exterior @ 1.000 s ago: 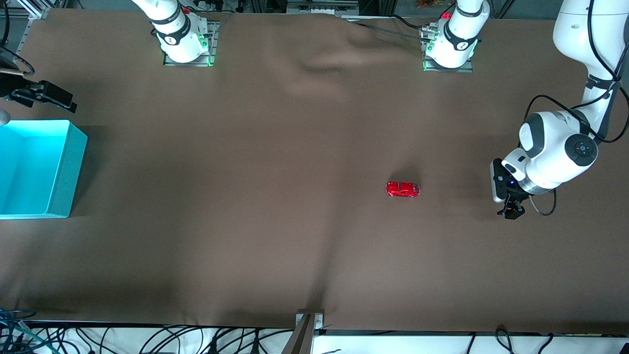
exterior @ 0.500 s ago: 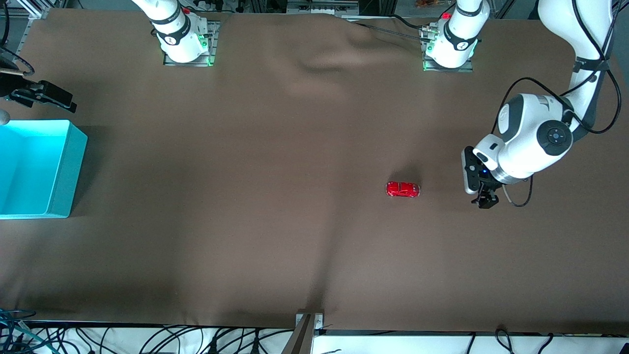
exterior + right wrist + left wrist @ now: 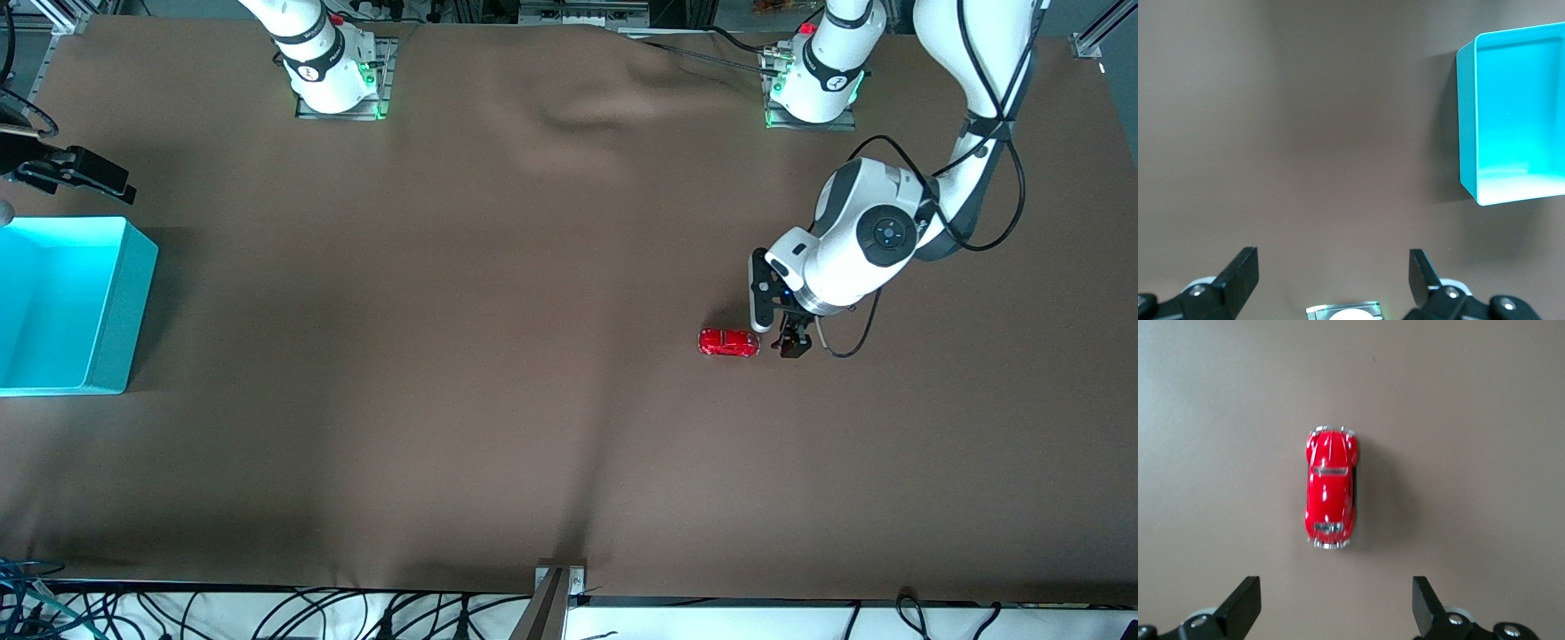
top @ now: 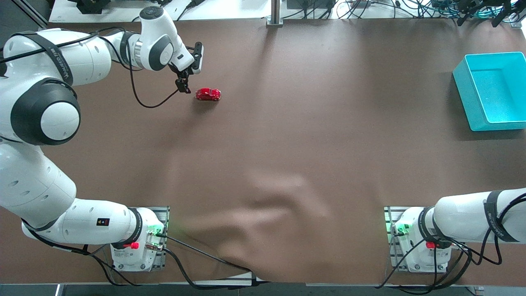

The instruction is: Wind red beetle toy and store in blue box

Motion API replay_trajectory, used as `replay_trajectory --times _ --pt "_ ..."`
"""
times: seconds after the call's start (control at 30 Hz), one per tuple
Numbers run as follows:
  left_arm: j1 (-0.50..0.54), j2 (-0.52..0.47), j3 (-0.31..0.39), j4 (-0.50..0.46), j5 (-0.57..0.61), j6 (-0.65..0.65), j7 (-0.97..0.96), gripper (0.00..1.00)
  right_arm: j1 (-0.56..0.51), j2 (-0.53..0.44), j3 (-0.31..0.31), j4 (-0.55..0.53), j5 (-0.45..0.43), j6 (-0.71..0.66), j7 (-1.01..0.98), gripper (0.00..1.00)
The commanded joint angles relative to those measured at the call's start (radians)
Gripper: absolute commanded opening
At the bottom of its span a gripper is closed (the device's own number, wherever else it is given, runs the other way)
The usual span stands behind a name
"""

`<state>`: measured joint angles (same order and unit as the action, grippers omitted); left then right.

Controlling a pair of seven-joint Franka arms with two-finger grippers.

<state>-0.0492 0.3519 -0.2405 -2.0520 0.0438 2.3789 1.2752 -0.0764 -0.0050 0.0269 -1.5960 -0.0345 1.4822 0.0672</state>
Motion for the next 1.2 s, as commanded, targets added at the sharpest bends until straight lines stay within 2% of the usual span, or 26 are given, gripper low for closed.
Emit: replay_trajectory --times 0.0,0.2,0.57,0.63,0.67,0.73,0.83,0.93,0.97,1.03,1.17 --pt "-0.009 0.062 0.003 0.006 0.016 0.066 -0.016 1.00 -0.005 -0.004 -0.001 0.001 0.007 -0.003 -0.001 1.00" --pt "-0.046 0.128 0.003 0.000 0.015 0.143 -0.016 1.00 -0.005 -0.004 -0.001 0.001 0.008 -0.003 -0.001 1.00" --pt "-0.066 0.170 0.004 0.000 0.010 0.198 -0.017 0.99 -0.005 -0.004 -0.002 0.001 0.008 -0.003 -0.001 1.00" --pt "-0.069 0.180 0.006 0.000 0.011 0.209 -0.017 0.92 -0.005 -0.004 -0.002 0.001 0.008 -0.003 -0.001 1.00" --pt "-0.070 0.182 0.007 0.000 0.013 0.209 -0.017 0.84 -0.005 -0.004 -0.002 0.001 0.008 -0.003 -0.001 1.00" --pt "-0.073 0.182 0.007 -0.002 0.011 0.209 -0.017 0.60 -0.005 -0.004 -0.001 0.001 0.008 -0.003 -0.001 1.00" --pt "-0.074 0.179 0.010 -0.002 0.011 0.209 -0.017 0.40 -0.005 -0.004 -0.001 0.001 0.008 -0.002 -0.001 1.00" --pt "-0.074 0.179 0.013 0.000 0.011 0.209 -0.017 0.28 -0.005 -0.004 -0.001 0.001 0.007 -0.003 -0.001 1.00" --pt "-0.074 0.182 0.020 0.000 0.013 0.209 -0.017 0.17 -0.005 -0.004 -0.001 0.001 0.007 -0.002 -0.001 1.00" --pt "-0.074 0.182 0.020 0.000 0.013 0.209 -0.017 0.12 -0.005 -0.004 -0.001 0.001 0.007 -0.003 -0.001 1.00" --pt "-0.074 0.182 0.020 0.000 0.019 0.209 -0.017 0.09 -0.005 -0.004 -0.001 0.001 0.007 -0.002 -0.001 1.00"
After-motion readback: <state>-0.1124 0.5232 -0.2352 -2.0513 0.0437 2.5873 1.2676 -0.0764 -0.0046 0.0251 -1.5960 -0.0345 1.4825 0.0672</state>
